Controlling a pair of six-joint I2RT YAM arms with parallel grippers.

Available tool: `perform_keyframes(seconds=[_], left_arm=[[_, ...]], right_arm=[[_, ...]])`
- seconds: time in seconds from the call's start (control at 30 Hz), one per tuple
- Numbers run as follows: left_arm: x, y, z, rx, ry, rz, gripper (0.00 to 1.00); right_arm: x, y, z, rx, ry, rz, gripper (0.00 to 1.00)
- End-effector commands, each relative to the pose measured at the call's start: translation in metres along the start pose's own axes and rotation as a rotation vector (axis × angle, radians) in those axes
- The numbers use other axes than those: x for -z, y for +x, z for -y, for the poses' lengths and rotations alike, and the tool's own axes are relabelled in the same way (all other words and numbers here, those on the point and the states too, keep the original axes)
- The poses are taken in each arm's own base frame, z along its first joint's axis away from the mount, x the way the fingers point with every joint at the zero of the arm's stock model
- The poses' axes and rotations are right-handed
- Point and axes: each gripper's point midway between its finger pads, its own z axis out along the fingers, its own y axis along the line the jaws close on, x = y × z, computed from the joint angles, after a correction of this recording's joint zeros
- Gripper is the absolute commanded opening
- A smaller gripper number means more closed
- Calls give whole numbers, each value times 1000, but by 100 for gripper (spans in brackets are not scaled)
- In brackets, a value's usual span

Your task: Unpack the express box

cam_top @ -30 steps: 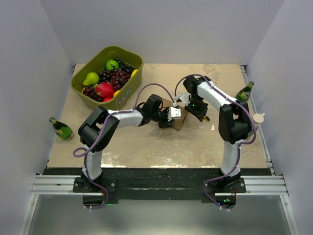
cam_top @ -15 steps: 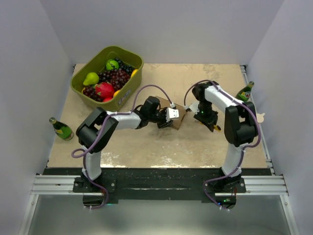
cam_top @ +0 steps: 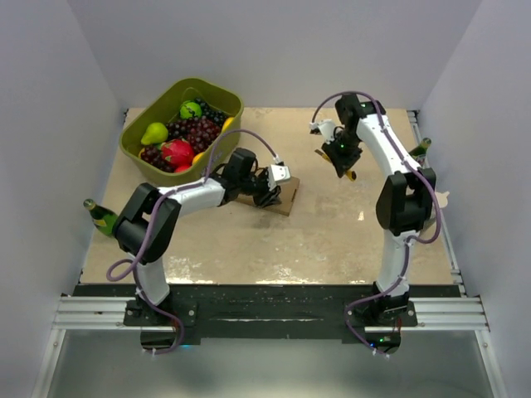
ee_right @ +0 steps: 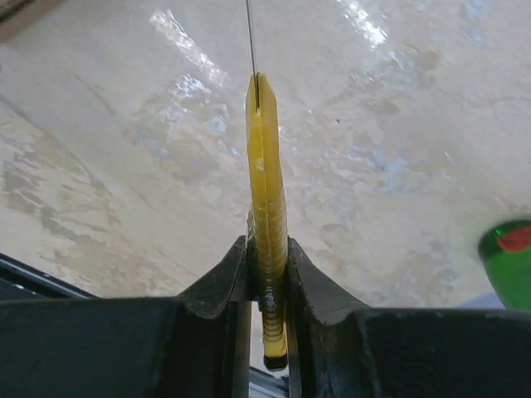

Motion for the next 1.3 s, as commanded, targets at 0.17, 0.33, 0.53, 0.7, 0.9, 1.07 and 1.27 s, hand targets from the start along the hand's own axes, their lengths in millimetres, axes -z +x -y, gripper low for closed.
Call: perform_keyframes(seconds=[0.17,0.33,0.53,0.7,0.9,1.07,1.27], left_arm=[[29,-63,-1,101,38,92,47],[34,-31,-2,266,-57,38,49],[56,-4,-12,400,-151,-2,50],[77,17,-13,525,-210,-15,50],[80,51,-6,633,-200,-72,57],[78,78,-23,592,-282,-150,59],[66,78,-51,511,-322,-146,66]], right_arm=[[0,-7,12,-277,30,190,99],[47,-35,-22,-83,158,654,99],[-4,-118,-43,3,-212,655,85],[-37,-182,-52,-20,-325,712,87],[-74,-183,-82,-30,-518,661,90],[-80,-142,-121,8,-637,549,87],[-78,-31,-186,-22,-874,240,94]])
